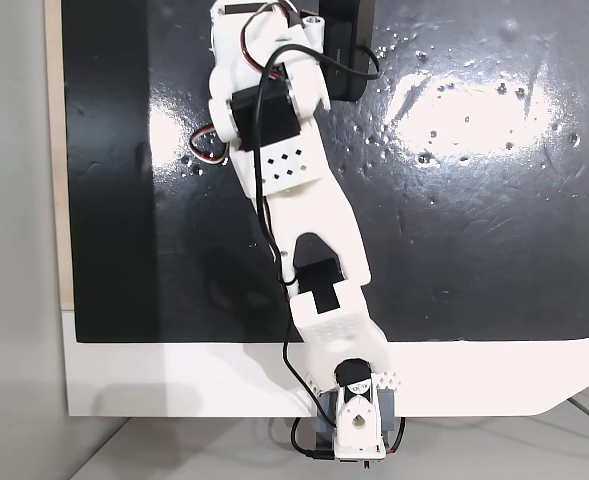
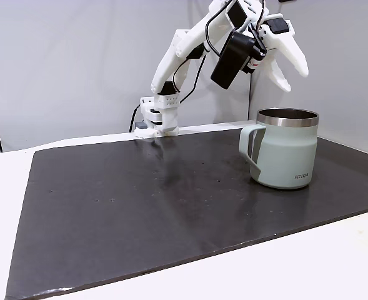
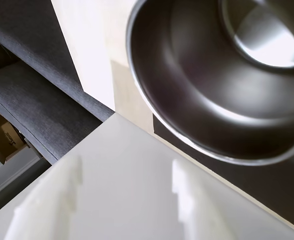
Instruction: Grasp a pengrip and put it in the cup.
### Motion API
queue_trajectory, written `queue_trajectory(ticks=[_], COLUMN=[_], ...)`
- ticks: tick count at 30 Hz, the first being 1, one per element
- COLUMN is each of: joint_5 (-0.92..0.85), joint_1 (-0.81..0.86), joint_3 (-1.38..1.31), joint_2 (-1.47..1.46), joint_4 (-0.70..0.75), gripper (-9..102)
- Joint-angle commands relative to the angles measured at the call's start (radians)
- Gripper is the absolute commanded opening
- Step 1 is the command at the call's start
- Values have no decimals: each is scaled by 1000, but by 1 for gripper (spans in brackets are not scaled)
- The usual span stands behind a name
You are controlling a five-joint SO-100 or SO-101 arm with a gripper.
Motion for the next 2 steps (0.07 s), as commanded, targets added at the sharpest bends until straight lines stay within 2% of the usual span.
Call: queue_trajectory(ticks=[1,2], joint_5=[8,8], joint_1=[-5,-9], joint_3=[-20,-20], joint_2=[67,67], joint_4=[9,11], gripper=[22,22])
